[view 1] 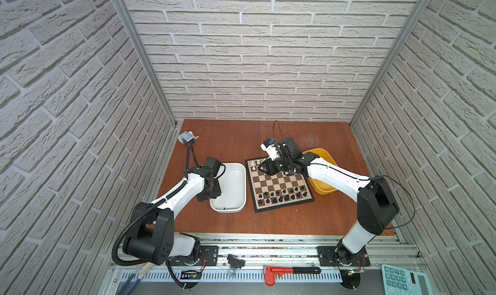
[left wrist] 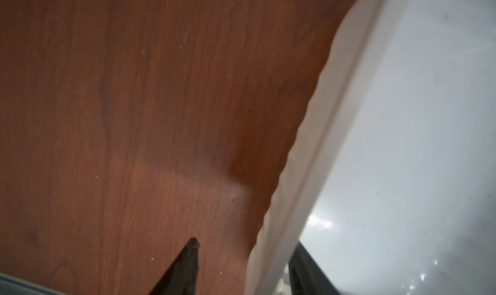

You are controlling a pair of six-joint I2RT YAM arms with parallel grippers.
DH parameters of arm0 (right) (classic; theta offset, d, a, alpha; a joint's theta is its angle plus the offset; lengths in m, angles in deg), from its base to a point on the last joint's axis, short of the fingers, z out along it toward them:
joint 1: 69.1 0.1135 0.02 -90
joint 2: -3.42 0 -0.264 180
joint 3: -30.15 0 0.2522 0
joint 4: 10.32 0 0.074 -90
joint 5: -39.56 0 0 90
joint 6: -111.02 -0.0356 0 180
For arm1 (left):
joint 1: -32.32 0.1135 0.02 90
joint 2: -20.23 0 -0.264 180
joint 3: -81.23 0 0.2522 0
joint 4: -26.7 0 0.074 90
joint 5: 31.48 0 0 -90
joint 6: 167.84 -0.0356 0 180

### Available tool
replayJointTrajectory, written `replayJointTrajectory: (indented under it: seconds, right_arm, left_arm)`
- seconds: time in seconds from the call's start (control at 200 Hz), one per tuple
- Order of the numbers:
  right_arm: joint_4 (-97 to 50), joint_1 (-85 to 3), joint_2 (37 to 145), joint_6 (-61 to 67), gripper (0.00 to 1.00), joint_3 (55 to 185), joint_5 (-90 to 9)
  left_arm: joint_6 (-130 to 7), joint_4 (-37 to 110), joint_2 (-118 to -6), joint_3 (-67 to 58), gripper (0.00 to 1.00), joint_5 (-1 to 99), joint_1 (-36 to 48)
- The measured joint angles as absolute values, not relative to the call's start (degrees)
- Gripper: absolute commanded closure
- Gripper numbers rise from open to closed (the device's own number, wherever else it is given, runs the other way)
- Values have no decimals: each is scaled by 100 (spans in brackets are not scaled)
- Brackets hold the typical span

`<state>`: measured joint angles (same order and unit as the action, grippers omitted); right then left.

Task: Set up the chess pieces on the board
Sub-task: 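Grasp the white bin rim with the left gripper and tilt it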

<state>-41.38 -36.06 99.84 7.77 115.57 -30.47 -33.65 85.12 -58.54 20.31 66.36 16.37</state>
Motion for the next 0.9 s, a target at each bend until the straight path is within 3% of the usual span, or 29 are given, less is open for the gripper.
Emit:
replayJointTrajectory:
  seconds: [0.19, 0.445, 0.705, 0.795, 0.9]
  right_arm:
    - [-4103, -3593, 9877, 770, 62, 11493, -3021]
    - [-4007, -3593, 9757, 772, 63, 11323, -2975]
    - [-3961, -3593, 9335, 788, 64, 10949, -2958]
    - [-3965, -3593, 9252, 797, 64, 10908, -2953]
    - [-3974, -3593, 9184, 821, 64, 10888, -2953]
  left_arm:
    - [-2699, 8434, -5930, 2118, 95, 6397, 1816]
    - [-760, 8488, -4842, 2420, 98, 6299, 1521]
    - [1996, 8228, -3851, 3345, 99, 6559, 107]
    - [2827, 8010, -3742, 3771, 90, 6653, -363]
    - [3410, 7761, -3808, 3841, 47, 6819, -575]
